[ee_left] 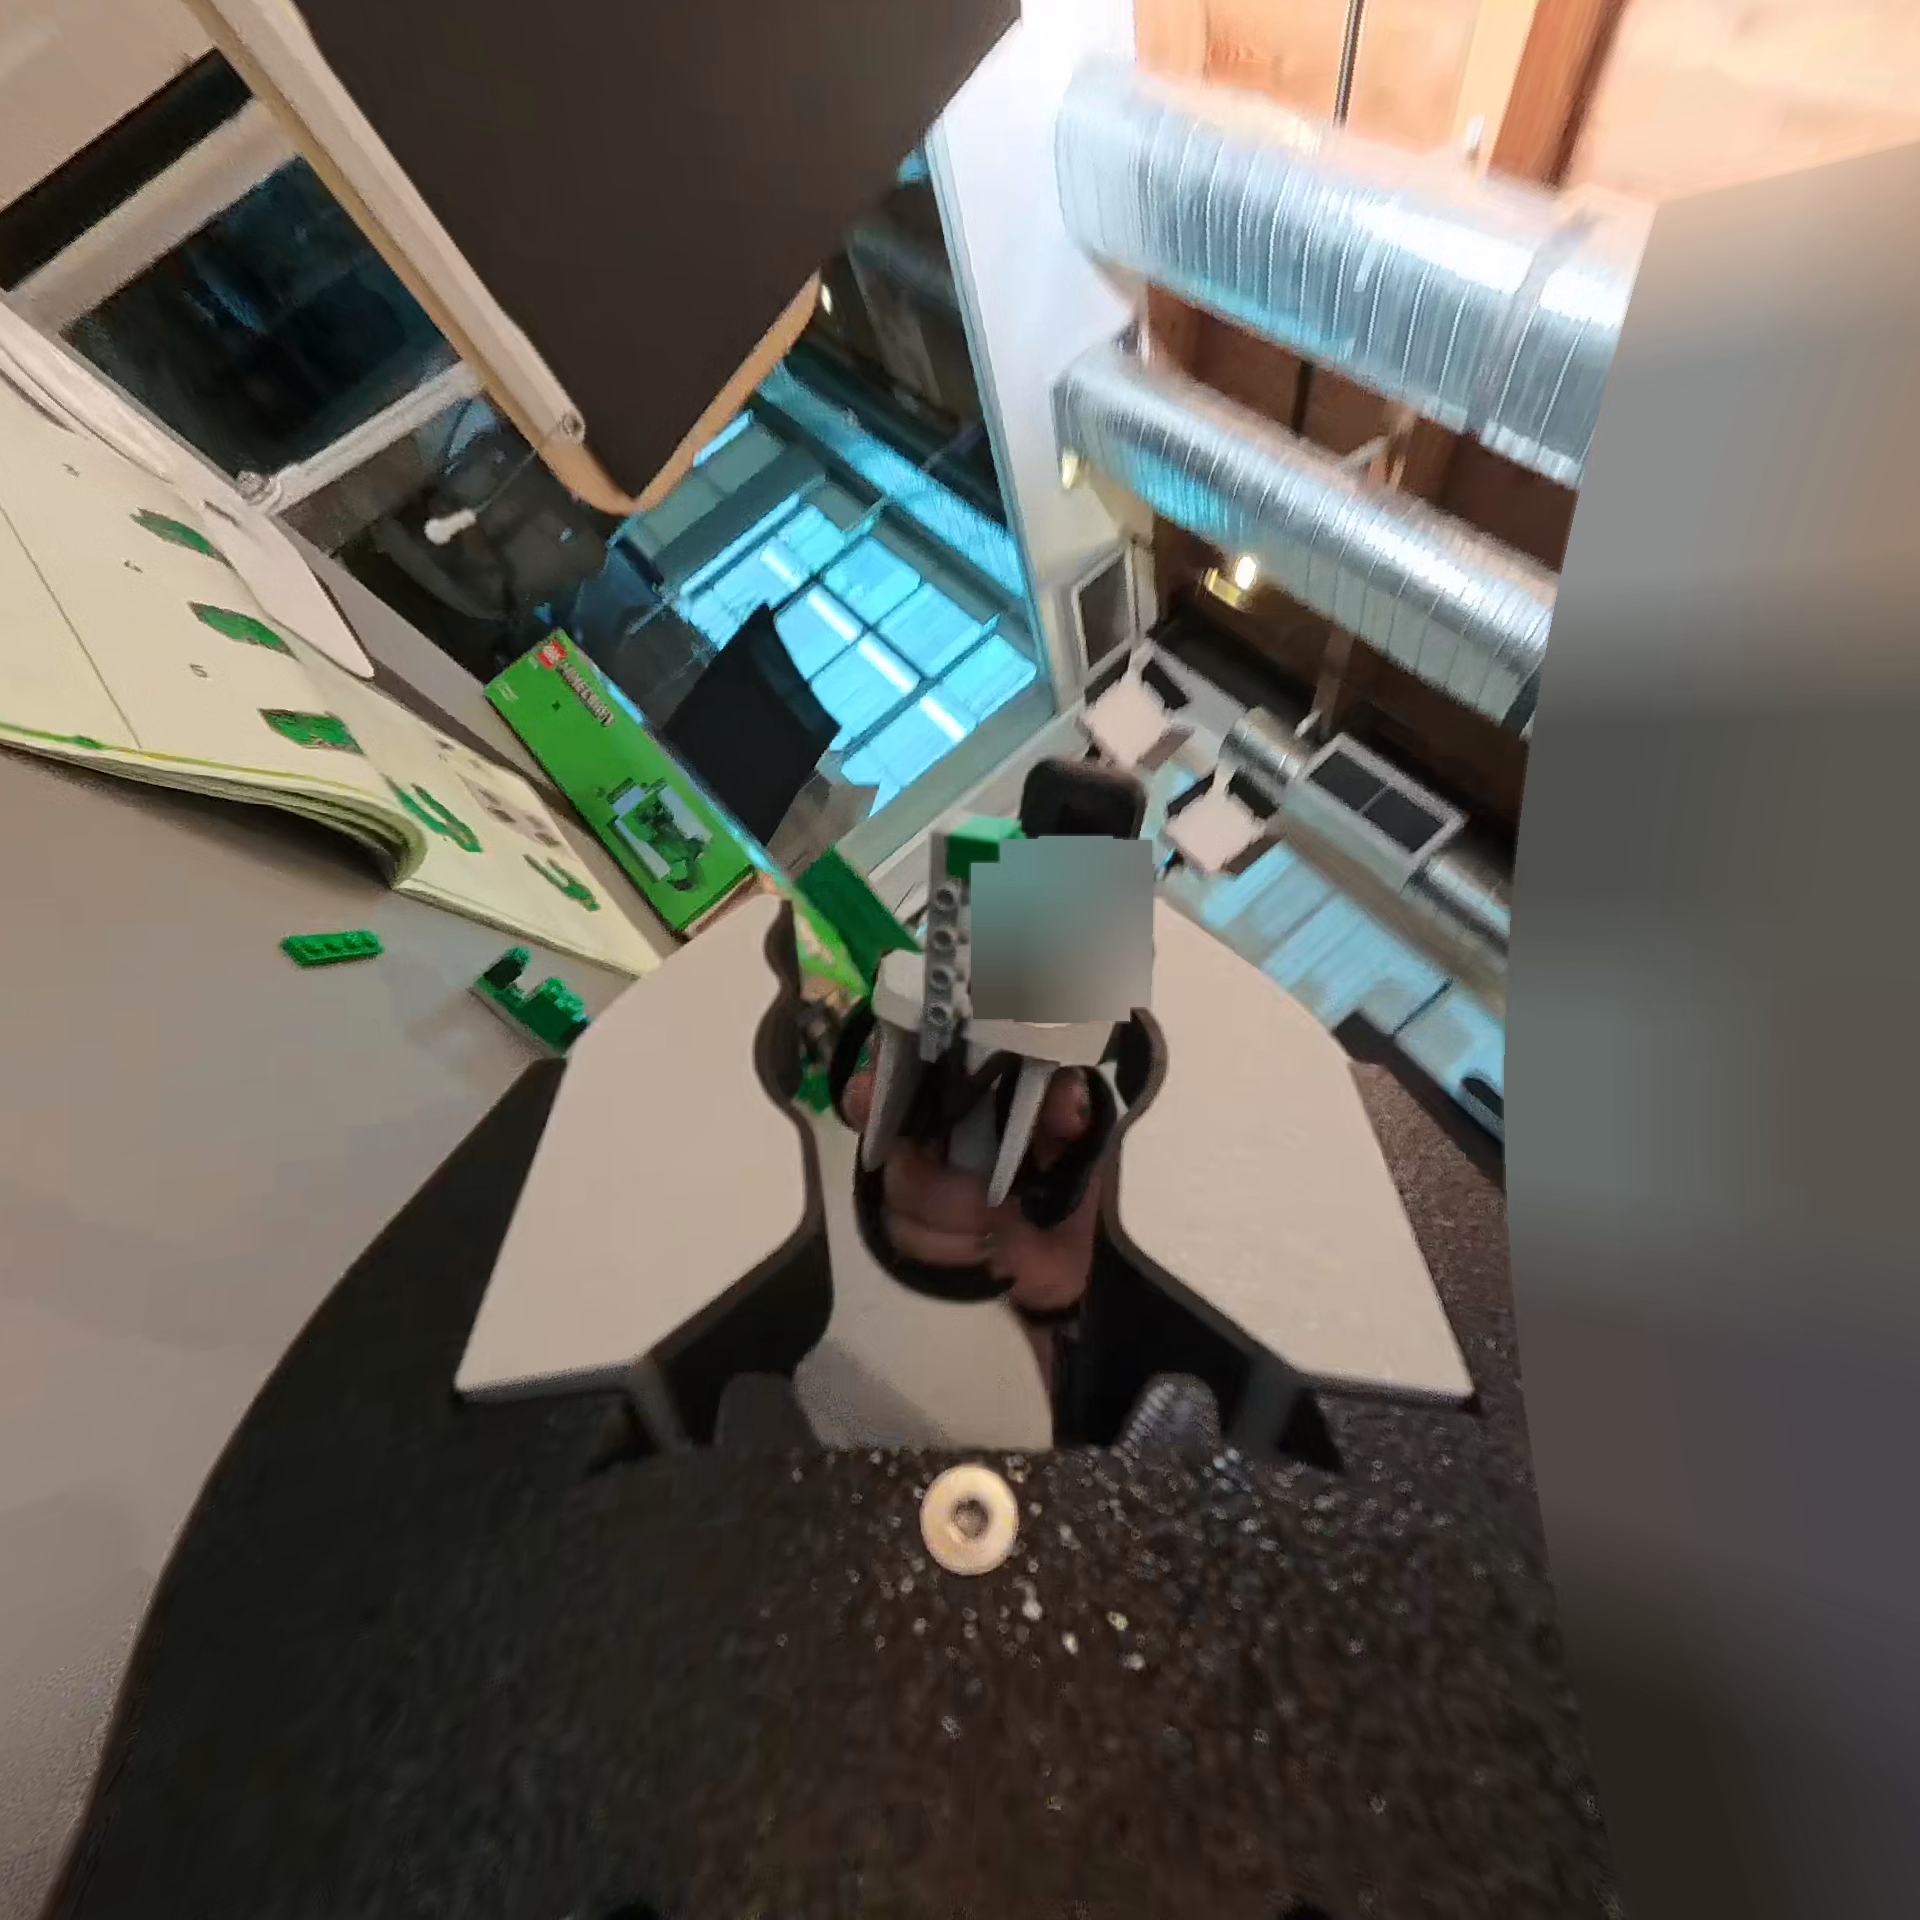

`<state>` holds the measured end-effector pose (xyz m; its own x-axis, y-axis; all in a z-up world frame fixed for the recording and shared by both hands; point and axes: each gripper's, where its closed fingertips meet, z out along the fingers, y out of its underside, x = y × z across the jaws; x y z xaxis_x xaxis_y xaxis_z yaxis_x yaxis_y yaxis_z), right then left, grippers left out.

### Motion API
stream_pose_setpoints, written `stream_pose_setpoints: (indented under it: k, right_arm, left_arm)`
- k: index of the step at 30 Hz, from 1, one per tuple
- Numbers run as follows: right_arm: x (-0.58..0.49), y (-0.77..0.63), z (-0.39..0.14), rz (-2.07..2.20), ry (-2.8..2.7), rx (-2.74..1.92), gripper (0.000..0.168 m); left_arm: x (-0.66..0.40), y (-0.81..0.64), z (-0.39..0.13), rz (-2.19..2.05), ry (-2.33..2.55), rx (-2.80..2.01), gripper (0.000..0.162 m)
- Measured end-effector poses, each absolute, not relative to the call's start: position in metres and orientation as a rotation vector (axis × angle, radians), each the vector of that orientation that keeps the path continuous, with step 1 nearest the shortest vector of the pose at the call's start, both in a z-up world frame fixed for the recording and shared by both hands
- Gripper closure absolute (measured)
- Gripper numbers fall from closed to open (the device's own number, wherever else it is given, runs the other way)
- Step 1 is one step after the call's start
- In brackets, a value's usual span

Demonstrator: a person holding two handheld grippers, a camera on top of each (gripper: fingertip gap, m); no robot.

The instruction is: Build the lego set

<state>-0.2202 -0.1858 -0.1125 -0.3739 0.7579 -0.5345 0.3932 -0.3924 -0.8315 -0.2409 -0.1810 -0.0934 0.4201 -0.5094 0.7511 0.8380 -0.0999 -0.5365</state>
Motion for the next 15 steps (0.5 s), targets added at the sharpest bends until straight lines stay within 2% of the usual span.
stream_pose_setpoints:
  k: [4, 6, 7, 15]
  right_arm:
    - [-0.207, -0.196, -0.118, 1.753, -1.762, -1.522, 0.163]
    - [-0.203, -0.200, -0.118, 1.744, -1.834, -1.502, 0.163]
    - [-0.202, -0.202, -0.118, 1.738, -1.859, -1.495, 0.163]
    - [-0.200, -0.204, -0.117, 1.773, -1.904, -1.472, 0.163]
  left_arm:
    - [-0.229, -0.186, -0.094, -1.169, -0.134, -1.341, 0.116]
    - [-0.222, -0.190, -0.091, -1.205, -0.056, -1.355, 0.128]
    - [-0.218, -0.193, -0.089, -1.225, -0.017, -1.348, 0.143]
    - [-0.217, -0.197, -0.088, -1.274, -0.020, -1.326, 0.147]
